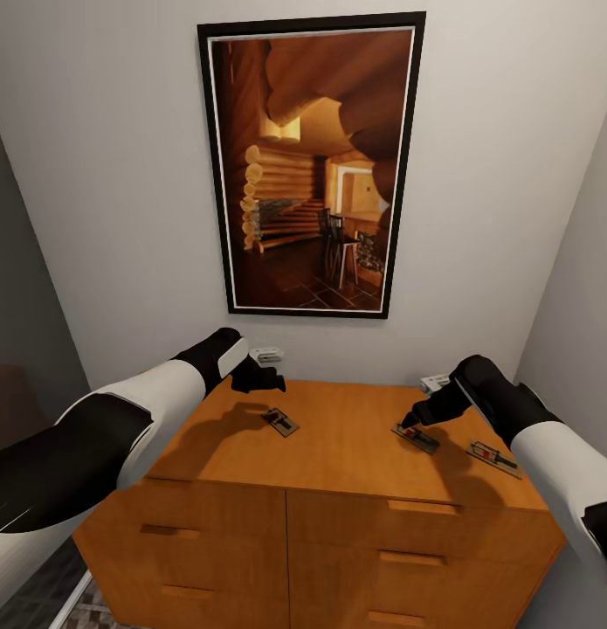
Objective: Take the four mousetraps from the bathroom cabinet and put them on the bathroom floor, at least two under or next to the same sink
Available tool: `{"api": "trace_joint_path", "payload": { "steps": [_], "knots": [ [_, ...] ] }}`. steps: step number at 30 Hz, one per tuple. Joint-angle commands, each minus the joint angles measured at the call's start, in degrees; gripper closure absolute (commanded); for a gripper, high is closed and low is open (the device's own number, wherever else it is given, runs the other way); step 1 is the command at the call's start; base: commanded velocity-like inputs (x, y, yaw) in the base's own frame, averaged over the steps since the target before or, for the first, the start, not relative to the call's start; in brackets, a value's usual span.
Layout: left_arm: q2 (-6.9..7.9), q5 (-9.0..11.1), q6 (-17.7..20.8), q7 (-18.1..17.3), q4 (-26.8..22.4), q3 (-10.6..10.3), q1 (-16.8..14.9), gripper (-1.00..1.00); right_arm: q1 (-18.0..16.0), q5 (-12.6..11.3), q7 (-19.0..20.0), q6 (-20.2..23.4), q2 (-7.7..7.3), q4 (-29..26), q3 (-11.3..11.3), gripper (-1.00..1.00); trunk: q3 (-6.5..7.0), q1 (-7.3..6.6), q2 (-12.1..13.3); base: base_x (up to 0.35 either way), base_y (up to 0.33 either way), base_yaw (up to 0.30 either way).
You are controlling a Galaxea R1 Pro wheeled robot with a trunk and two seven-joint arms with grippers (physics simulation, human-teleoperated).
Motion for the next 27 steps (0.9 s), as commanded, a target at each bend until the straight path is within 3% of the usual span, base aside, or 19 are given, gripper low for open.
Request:
{"api": "trace_joint_path", "payload": {
  "steps": [1, 27],
  "knots": [
    [0.01, 0.4, 0.2, -0.1, 0.0, -0.5, -0.1, -1.0, -0.1, 0.6, 0.7, 0.0, -0.09, -0.1, 0.2, -1.0, -0.07, 0.0, 0.0, 0.0, 0.0, 0.0],
    [-0.05, 0.4, 0.2, 0.0, 0.0, -0.5, -0.1, -1.0, -0.1, 0.6, 1.3, 0.0, -0.3, 0.0, 0.2, -1.0, -0.07, 0.0, 0.0, 0.0, 0.0, 0.0]
  ]
}}
